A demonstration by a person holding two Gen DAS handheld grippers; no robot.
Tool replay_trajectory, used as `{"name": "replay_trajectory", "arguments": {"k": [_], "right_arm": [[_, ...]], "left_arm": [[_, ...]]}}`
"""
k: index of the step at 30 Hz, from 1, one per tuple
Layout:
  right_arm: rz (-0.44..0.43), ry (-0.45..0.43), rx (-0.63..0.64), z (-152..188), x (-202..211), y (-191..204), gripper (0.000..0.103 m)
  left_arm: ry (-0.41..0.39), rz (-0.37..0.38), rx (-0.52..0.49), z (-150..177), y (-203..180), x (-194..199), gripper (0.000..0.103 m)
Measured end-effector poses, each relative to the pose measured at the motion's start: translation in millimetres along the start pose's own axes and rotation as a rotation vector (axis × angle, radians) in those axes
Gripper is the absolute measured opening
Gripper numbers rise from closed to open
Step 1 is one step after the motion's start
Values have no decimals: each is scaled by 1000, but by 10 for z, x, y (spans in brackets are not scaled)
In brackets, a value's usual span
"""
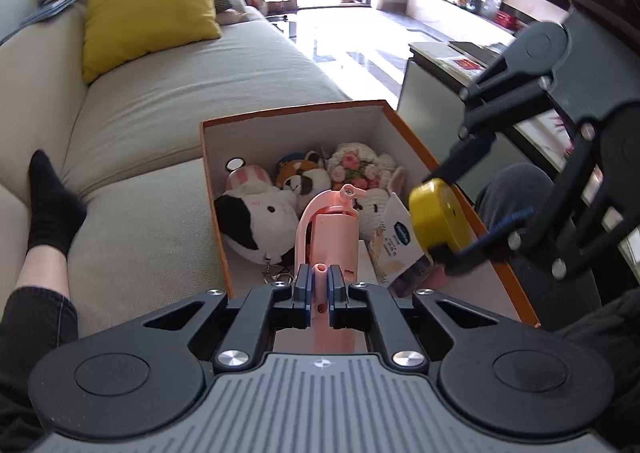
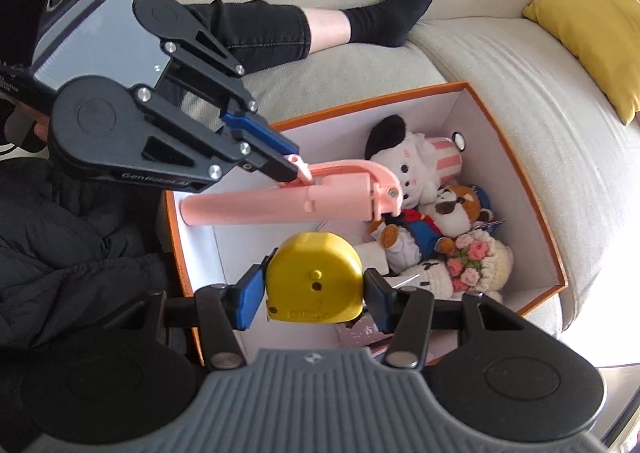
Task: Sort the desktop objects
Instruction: 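Carry the selfie stick and tape measure over the box with both tools, then lower the pink selfie stick into the box and open the left tool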
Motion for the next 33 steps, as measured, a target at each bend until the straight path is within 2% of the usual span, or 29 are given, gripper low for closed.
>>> {"name": "replay_trajectory", "arguments": {"k": [7, 14, 17, 21, 25, 33], "right_arm": [[130, -65, -41, -142, 364, -267, 56], [130, -16, -27, -213, 227, -285, 56], [123, 5, -33, -224, 119, -296, 56], [87, 23, -39, -215, -35, -281, 56], [32, 46, -20, -223, -221, -257, 56], [-15, 94, -14, -268, -611, -308, 56]], "left_arm": [[26, 161, -327, -111, -267, 121, 8], [84, 337, -629, -21, -682, 10, 7], [120, 386, -719, 64, -789, -72, 7], [162, 440, -784, 225, -866, -209, 7], [191, 465, -797, 400, -896, -341, 7], [245, 541, -853, 675, -954, -481, 7]]}}
Point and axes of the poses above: each gripper's, at about its wrist camera, not at the fingertips, and x roughly against the way its jaws point, y to its left, z to its underside, the point moved 4 cm from there along -x, roughly the way its jaws point, and after that the axes turned 10 degrees about -y, right-handed, at the moved point
